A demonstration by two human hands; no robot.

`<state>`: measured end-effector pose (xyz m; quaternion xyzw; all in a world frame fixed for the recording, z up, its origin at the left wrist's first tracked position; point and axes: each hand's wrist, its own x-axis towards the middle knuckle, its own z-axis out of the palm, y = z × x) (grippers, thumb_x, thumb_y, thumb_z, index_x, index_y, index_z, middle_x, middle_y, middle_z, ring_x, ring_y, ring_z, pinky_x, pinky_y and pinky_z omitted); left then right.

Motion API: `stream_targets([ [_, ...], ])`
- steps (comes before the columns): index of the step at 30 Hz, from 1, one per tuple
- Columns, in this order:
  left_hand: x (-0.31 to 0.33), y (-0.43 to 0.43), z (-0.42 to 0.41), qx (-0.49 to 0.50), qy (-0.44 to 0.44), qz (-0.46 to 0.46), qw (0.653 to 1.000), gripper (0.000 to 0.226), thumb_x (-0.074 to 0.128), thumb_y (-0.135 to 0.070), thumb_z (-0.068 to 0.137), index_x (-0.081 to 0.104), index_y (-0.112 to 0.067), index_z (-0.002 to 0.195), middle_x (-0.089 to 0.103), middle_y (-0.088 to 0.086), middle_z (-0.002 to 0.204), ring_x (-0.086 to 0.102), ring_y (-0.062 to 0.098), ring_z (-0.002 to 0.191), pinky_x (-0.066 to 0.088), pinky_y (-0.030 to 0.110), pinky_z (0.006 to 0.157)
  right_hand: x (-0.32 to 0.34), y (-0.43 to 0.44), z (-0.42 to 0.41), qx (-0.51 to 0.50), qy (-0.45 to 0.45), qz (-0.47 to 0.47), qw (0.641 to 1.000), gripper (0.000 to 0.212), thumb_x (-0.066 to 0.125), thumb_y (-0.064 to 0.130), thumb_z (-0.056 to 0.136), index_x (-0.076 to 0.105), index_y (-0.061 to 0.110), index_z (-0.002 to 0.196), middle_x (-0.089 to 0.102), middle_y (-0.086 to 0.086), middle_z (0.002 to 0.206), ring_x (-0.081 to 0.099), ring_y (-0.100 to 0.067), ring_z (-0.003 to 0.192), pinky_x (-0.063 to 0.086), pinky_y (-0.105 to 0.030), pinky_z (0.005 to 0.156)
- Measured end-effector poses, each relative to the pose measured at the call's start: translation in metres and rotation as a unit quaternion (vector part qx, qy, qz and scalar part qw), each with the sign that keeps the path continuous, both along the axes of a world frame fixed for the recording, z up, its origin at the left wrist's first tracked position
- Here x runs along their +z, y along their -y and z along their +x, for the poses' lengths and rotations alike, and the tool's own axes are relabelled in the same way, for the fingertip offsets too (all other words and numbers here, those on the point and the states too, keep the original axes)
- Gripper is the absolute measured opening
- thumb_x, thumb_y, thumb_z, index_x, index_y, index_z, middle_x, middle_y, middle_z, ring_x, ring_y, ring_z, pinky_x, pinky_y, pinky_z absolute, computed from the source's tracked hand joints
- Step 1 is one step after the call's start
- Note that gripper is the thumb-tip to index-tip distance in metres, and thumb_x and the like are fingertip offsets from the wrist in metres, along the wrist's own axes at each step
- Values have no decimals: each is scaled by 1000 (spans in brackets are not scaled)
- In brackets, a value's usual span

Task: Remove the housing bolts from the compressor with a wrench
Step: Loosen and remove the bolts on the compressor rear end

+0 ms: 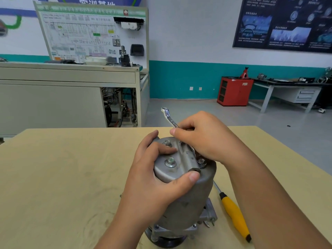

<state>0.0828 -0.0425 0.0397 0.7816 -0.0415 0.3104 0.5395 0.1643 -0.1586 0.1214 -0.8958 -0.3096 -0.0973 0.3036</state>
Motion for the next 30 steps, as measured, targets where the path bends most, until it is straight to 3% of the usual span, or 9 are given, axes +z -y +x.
stream_targets([
  [4, -1, 0, 1, -1, 9, -4, 1000, 49, 68, -66, 47, 60, -39, 87, 37, -35, 134, 35, -17, 126, 29, -3, 86, -6, 1, 6, 2, -37, 63, 997, 43, 63, 35, 88, 58, -5, 72, 40, -10, 61, 36, -17, 56, 27, -30, 55],
  [9, 0, 0, 1, 0, 14, -3, 1000, 49, 69, -65, 48, 61, -34, 86, 38, -32, 135, 35, -14, 128, 29, -2, 87, -18, 4, 14, -22, -158, 202, 966, 37, 62, 31, 89, 54, 13, 57, 44, 0, 48, 38, -14, 46, 30, -25, 48],
  [14, 0, 0, 1, 2, 15, -6, 1000, 48, 69, -65, 48, 61, -34, 84, 39, -38, 131, 35, -11, 130, 29, -2, 87, -22, 12, 25, -16, -306, 351, 885, 28, 62, 17, 89, 64, 10, 61, 42, 7, 44, 38, -7, 40, 35, -14, 40],
  [17, 1, 0, 1, 3, 17, -10, 1000, 47, 69, -64, 48, 61, -34, 83, 39, -42, 127, 35, -10, 130, 29, -2, 87, -26, 18, 28, 15, -394, 451, 801, 23, 58, 12, 91, 61, 4, 70, 39, 7, 44, 30, -1, 34, 27, -11, 36],
  [22, 1, 1, 0, 5, 14, -11, 1000, 46, 68, -63, 48, 61, -35, 83, 39, -41, 127, 36, -11, 129, 30, -1, 87, -28, 29, 37, 44, -485, 499, 717, 29, 41, 16, 98, 48, 10, 71, 32, 6, 37, 24, -3, 28, 26, -14, 30],
  [27, 1, 2, 0, 7, 12, -7, 1000, 47, 68, -64, 48, 62, -34, 83, 38, -42, 127, 36, -11, 129, 31, -1, 87, -34, 43, 36, 28, -501, 580, 642, 27, 45, 21, 96, 42, 16, 70, 41, 8, 43, 34, 0, 33, 22, -13, 33],
  [30, 1, 2, 0, 12, 15, -7, 1000, 47, 68, -63, 48, 62, -35, 84, 40, -39, 129, 37, -11, 128, 31, -1, 88, -35, 55, 11, 22, -454, 651, 609, 17, 61, 21, 78, 47, 16, 72, 52, 4, 52, 48, -2, 40, 27, -11, 31],
])
